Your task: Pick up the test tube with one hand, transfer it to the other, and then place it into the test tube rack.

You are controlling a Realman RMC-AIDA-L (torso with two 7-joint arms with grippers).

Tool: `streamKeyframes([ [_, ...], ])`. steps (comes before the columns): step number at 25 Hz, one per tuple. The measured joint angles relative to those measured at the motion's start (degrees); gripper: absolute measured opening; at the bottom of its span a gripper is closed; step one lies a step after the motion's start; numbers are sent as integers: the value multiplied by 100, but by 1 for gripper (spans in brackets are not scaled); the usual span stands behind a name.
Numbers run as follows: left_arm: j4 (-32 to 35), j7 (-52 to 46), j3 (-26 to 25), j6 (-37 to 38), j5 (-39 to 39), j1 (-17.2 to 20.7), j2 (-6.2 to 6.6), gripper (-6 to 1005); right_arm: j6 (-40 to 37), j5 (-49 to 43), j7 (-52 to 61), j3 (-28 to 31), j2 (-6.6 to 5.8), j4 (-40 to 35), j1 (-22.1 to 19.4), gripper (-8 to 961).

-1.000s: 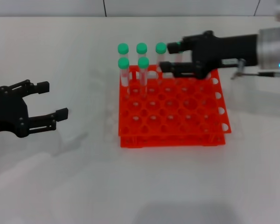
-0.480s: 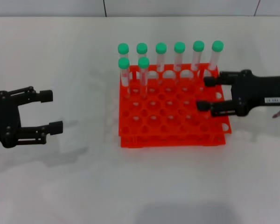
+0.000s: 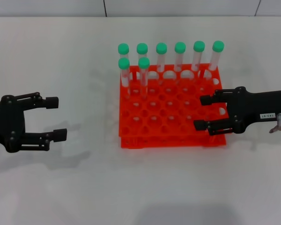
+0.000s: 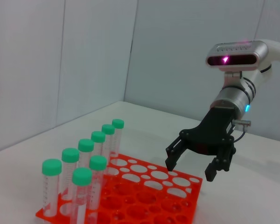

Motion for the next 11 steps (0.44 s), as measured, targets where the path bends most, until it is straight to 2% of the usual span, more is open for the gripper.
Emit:
streamKeyframes([
  [11, 26, -17, -7, -30, 6, -14, 3, 866, 21, -10, -9, 30, 1, 5, 6, 790],
])
